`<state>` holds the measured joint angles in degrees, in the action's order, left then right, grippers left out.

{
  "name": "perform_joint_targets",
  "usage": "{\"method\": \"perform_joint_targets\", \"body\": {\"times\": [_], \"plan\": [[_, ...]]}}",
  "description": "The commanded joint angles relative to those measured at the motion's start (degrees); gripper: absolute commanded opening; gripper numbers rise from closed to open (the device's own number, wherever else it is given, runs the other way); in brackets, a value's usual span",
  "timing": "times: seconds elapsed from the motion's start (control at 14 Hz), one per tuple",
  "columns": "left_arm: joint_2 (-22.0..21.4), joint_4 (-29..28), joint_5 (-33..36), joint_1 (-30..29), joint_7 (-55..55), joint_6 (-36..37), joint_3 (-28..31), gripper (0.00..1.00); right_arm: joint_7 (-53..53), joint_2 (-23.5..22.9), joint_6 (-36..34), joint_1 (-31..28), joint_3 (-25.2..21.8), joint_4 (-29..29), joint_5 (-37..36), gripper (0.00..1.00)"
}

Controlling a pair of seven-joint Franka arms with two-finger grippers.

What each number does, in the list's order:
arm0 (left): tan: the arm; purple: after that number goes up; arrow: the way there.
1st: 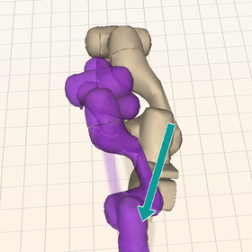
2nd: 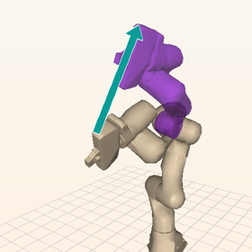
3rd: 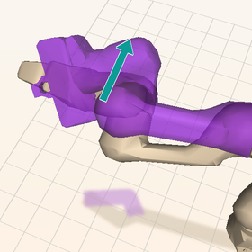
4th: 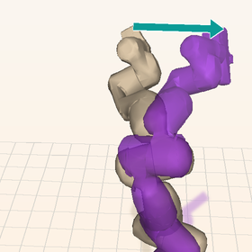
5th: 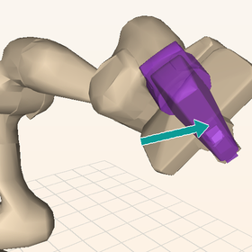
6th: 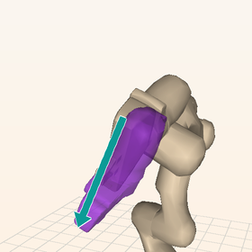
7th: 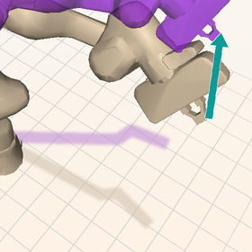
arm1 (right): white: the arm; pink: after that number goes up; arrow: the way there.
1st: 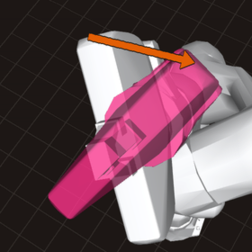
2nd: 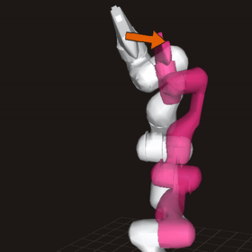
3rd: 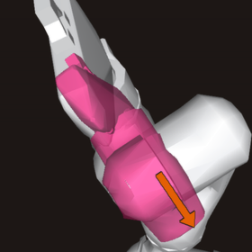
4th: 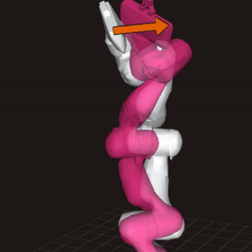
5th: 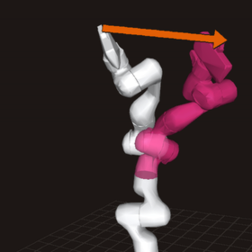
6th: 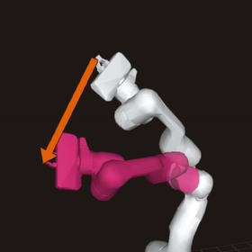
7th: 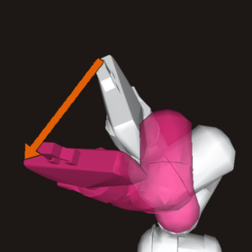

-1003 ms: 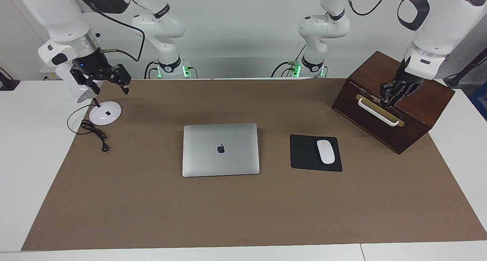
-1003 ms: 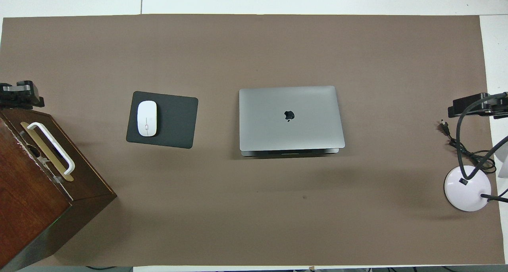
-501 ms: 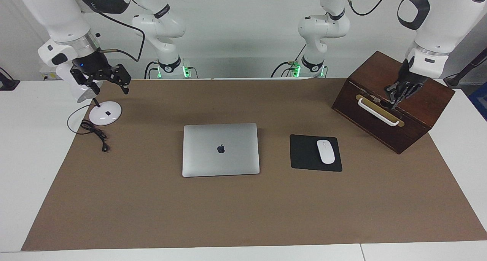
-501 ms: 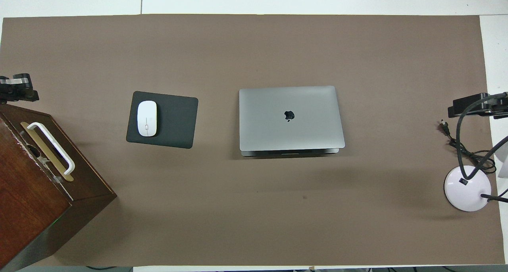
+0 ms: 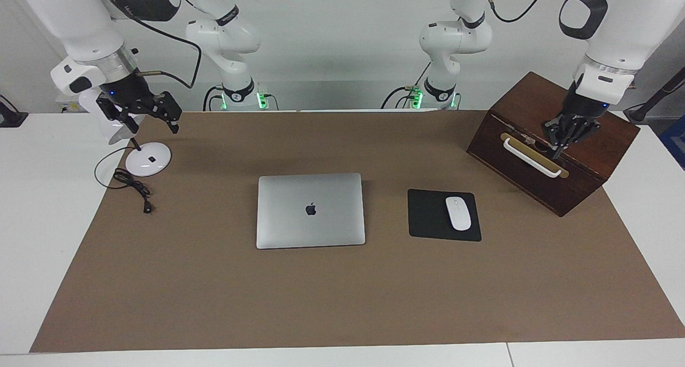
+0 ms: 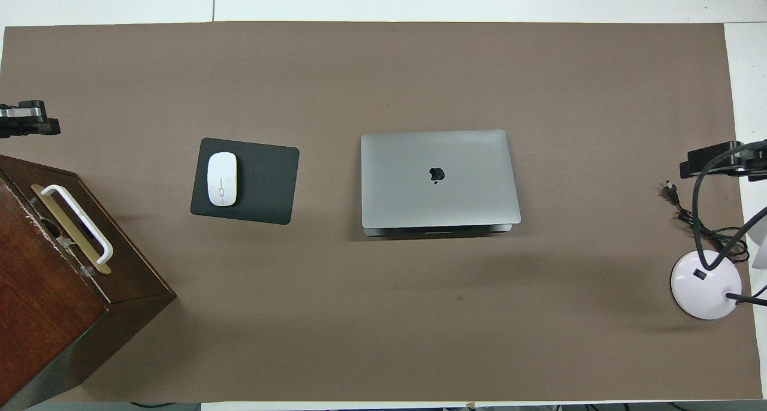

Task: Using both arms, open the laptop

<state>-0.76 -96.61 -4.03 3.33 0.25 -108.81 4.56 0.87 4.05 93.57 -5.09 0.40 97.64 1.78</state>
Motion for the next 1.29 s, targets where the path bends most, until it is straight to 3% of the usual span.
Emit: {"method": "perform_joint_targets", "body": {"times": [0.0, 0.29, 1.22], "plan": [[-1.18, -3.4, -1.15, -0.25, 3.0, -3.34, -0.17, 0.0, 1.51, 1.39, 1.71, -0.88, 0.39, 2.03, -0.02, 1.0], [-3.36, -9.54, -2.73, 1.41, 5.45, -7.54, -0.78, 0.0, 1.51, 1.39, 1.71, -0.97, 0.39, 2.03, -0.02, 1.0], [-20.32, -46.18, -2.82, 18.02, 8.89, -35.75, -0.61, 0.0, 5.55, 1.83, 3.2, -3.17, 0.3, 3.17, -0.02, 1.0]]}}
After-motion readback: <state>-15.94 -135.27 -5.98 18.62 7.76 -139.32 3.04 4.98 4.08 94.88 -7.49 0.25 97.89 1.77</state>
